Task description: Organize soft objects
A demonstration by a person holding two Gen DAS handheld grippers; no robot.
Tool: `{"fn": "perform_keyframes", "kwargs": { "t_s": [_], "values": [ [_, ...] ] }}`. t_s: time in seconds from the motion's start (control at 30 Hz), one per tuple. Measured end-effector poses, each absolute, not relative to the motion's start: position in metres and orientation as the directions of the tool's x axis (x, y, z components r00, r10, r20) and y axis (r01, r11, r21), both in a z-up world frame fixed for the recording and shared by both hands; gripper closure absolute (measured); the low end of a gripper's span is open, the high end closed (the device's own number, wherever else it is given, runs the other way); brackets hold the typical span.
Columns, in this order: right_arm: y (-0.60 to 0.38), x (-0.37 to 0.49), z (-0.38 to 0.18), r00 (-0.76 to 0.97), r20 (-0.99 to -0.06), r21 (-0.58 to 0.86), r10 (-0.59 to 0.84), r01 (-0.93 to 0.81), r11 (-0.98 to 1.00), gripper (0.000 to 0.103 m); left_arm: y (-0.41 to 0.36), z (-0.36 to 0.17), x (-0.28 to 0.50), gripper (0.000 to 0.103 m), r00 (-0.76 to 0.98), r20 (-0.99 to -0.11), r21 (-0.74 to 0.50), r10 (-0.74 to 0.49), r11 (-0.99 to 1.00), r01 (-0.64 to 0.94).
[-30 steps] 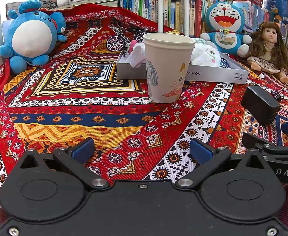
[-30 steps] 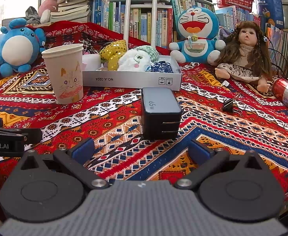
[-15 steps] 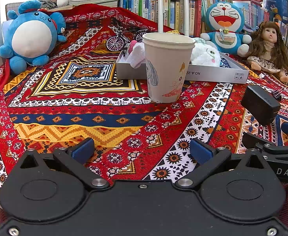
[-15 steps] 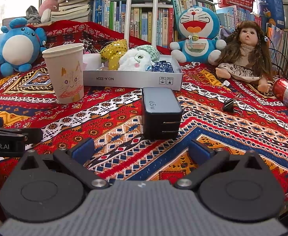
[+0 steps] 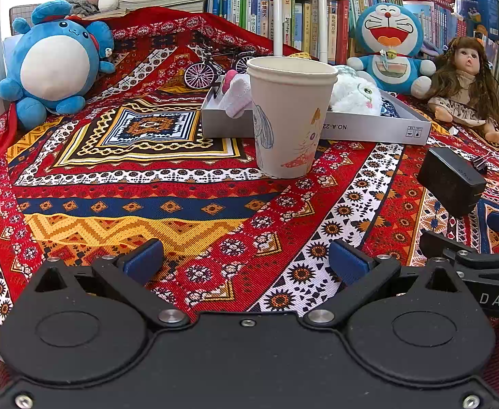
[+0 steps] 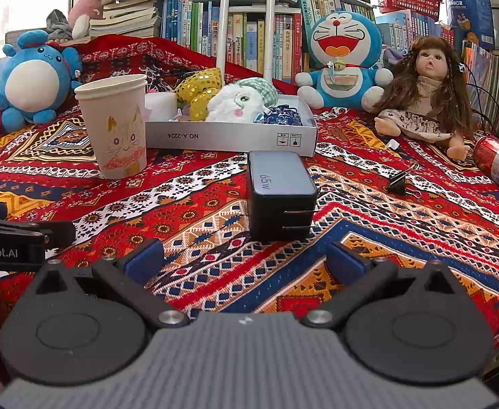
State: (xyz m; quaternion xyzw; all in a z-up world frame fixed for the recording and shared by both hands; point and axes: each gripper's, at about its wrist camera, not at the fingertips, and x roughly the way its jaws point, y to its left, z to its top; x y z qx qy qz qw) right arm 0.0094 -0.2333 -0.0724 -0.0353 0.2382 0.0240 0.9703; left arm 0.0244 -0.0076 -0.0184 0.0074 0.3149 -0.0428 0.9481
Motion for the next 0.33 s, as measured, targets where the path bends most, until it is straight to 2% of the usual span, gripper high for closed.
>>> {"fn": "perform_keyframes", "kwargs": {
  "t_s": [0.33],
  "values": [
    [-0.2306, 0.0094, -0.0737, 0.884, -0.466, -0.058, 0.037, -0.072, 0.996, 0.0, -0.0056, -0.0191, 0.0247, 0.0, 0.797, -0.599, -0.011, -0.08, 0.996, 0.092]
  ]
}}
